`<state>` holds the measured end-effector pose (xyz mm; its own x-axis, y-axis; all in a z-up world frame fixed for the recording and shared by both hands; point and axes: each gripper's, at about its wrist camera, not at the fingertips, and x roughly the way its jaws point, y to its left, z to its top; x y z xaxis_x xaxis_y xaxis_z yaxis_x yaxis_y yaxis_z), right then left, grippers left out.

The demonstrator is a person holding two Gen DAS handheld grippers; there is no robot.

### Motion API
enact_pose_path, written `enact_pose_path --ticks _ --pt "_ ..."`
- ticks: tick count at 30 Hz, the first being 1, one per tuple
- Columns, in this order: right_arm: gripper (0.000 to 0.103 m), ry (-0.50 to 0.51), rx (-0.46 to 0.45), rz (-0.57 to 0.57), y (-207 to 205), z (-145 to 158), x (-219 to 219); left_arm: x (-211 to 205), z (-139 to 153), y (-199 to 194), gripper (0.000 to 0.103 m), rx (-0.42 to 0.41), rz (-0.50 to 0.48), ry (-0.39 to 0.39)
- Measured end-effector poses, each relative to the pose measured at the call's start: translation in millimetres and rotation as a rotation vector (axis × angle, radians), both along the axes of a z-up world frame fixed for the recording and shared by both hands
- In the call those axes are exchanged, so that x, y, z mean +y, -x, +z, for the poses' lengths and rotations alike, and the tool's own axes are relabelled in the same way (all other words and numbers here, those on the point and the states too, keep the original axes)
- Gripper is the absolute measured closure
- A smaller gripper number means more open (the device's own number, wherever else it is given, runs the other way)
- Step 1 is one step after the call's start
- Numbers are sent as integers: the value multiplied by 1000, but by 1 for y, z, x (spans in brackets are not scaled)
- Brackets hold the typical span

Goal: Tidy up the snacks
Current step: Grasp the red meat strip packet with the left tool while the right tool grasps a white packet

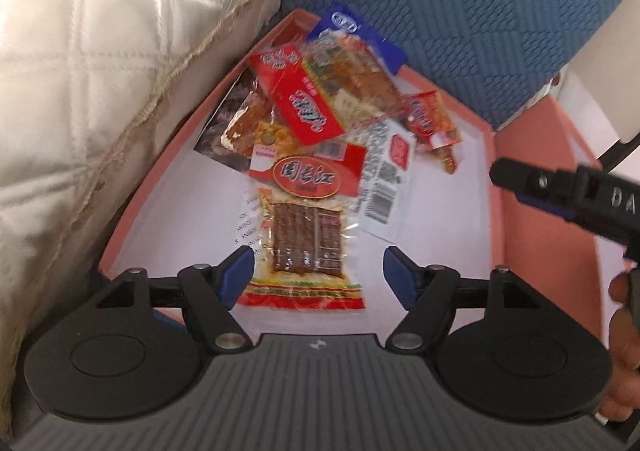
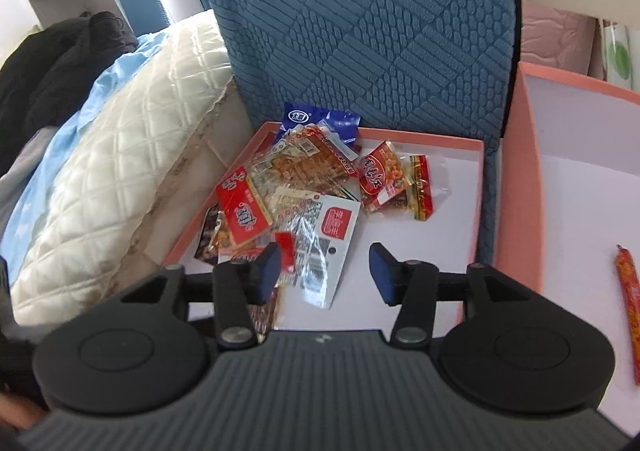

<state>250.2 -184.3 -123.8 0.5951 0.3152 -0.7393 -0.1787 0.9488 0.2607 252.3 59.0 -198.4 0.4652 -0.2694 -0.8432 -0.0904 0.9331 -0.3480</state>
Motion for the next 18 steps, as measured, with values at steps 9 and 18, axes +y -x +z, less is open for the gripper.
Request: enact_pose_path --ticks 9,18 --pt "52 -22 105 -47 -53 -40 3 -18 -30 -16 27 25 -48 -77" --pt "52 -44 146 -101 -88 -68 -9 -32 -39 -21 14 -19 -67 -159"
